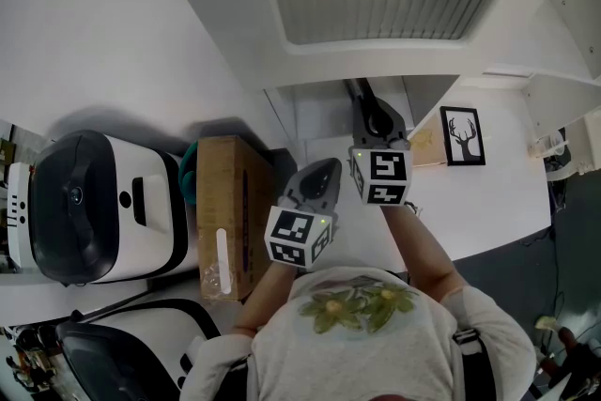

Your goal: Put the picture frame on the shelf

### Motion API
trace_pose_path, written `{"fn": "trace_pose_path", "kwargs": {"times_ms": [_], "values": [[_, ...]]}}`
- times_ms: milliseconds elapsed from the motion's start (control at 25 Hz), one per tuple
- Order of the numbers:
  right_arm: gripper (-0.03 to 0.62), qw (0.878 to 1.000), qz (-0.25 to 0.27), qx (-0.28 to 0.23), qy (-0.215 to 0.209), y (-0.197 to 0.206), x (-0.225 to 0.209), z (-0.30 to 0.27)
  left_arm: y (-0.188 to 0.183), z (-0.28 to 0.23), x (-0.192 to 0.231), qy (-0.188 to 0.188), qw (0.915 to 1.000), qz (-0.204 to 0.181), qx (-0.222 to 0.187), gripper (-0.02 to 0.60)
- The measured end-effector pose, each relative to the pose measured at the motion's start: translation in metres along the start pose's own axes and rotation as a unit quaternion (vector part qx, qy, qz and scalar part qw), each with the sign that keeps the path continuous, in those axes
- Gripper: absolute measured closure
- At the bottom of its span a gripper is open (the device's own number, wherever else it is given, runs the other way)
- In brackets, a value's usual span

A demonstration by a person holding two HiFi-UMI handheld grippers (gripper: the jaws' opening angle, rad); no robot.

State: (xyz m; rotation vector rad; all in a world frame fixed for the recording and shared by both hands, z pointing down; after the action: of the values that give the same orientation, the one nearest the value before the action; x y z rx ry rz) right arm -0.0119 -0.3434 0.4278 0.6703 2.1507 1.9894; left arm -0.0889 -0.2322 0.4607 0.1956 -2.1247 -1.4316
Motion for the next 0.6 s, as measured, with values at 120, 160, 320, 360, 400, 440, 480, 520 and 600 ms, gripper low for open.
{"fn": "trace_pose_path", "kwargs": {"times_ms": [120,160,320,360,400,440,480,520,600], "values": [[0.546,1.000,-0.002,0.001,-0.002,-0.0005,0.0002,-0.0022,-0.0005,0.0011,0.0002,0.000,1.0000,0.000,0.000,0.552],[0.546,1.000,-0.002,0.000,-0.003,-0.0006,0.0002,-0.0026,-0.0003,0.0015,0.0002,0.000,1.0000,0.001,0.000,0.552],[0.546,1.000,-0.004,0.000,-0.006,-0.0009,0.0001,-0.0030,0.0004,0.0029,0.0000,0.000,1.0000,0.001,-0.002,0.552],[0.546,1.000,-0.006,0.000,-0.009,-0.0008,0.0002,-0.0030,0.0004,0.0030,-0.0003,0.000,1.0000,0.001,-0.002,0.552],[0.546,1.000,-0.009,0.002,-0.013,-0.0003,0.0007,-0.0032,0.0004,0.0031,-0.0004,0.000,1.0000,0.001,-0.002,0.552],[0.546,1.000,-0.011,0.003,-0.017,0.0004,0.0014,-0.0035,0.0004,0.0032,-0.0004,0.001,1.0000,0.001,-0.002,0.552],[0.546,1.000,-0.013,0.005,-0.020,0.0011,0.0021,-0.0036,0.0002,0.0033,-0.0004,0.001,1.0000,0.002,-0.002,0.552],[0.545,1.000,-0.014,0.006,-0.022,0.0015,0.0025,-0.0034,0.0002,0.0034,-0.0004,0.001,1.0000,0.002,-0.003,0.552],[0.545,1.000,-0.014,0.005,-0.022,0.0015,0.0027,-0.0023,0.0003,0.0038,-0.0005,0.001,1.0000,0.002,-0.003,0.552]]}}
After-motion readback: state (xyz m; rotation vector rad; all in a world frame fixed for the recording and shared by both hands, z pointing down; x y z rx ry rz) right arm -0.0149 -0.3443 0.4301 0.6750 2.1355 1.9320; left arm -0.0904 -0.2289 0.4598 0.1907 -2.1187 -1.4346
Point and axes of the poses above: the fingertips, and each gripper's own axes: z backward along the fingers, x to its left, y out of its underside, the point moved 4 cm from there along z, backward along the fingers, and after that the axes turned 9 degrees about z, right-handed, at the moved point
